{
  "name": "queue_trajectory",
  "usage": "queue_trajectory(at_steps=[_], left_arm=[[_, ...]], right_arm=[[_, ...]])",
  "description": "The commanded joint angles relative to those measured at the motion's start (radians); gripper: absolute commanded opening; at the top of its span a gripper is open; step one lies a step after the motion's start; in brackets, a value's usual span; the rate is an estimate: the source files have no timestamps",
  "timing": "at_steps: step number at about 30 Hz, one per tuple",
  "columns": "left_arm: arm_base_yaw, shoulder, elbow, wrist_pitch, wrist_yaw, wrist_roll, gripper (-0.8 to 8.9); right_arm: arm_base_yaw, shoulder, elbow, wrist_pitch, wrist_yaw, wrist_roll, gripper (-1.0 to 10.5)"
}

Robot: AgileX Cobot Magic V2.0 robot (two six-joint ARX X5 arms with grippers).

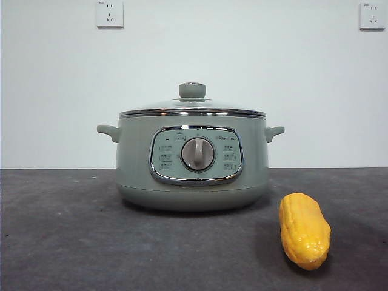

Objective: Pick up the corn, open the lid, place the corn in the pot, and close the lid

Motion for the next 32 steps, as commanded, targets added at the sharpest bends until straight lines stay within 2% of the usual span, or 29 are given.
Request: queue_trajectory(at_steps=[1, 5, 9, 13, 16, 19, 24, 29, 32], left_arm=[[0.0, 0.04, 0.044, 0.011, 0.029, -0.037, -0.06], [0.0, 0.125, 0.114, 0.01, 0.094, -0.069, -0.06], [0.0, 0.216, 0.2, 0.002, 0.18, -0.082, -0.05], [0.0, 0.293, 0.306, -0.072, 0.393, -0.108, -0.04], [0.0, 0.341, 0.36, -0.102, 0.529, -0.147, -0.04], [0.0, 0.386, 0.41, -0.106, 0.669, -0.174, -0.05], [-0.01, 0.46, 0.514, -0.193, 0.731, -0.16, -0.06], [-0.045, 0.516, 0.62, -0.293, 0.728, -0.114, -0.06], [-0.077, 0.542, 0.665, -0.329, 0.727, -0.098, -0.06]], right_arm=[[-0.001, 0.024, 0.068, -0.014, -0.009, 0.082, -0.1], [-0.001, 0.089, 0.17, -0.065, -0.039, 0.094, -0.1], [-0.001, 0.16, 0.274, -0.143, -0.102, 0.093, -0.1], [-0.001, 0.221, 0.38, -0.241, -0.212, 0.099, 0.0], [-0.001, 0.248, 0.433, -0.277, -0.278, 0.155, 0.0], [-0.001, 0.278, 0.47, -0.282, -0.374, 0.168, 0.0], [0.0, 0.389, 0.535, -0.36, -0.521, 0.163, 0.1], [0.002, 0.558, 0.617, -0.55, -0.544, 0.092, 2.2], [0.028, 0.664, 0.659, -0.615, -0.549, 0.051, 3.9]])
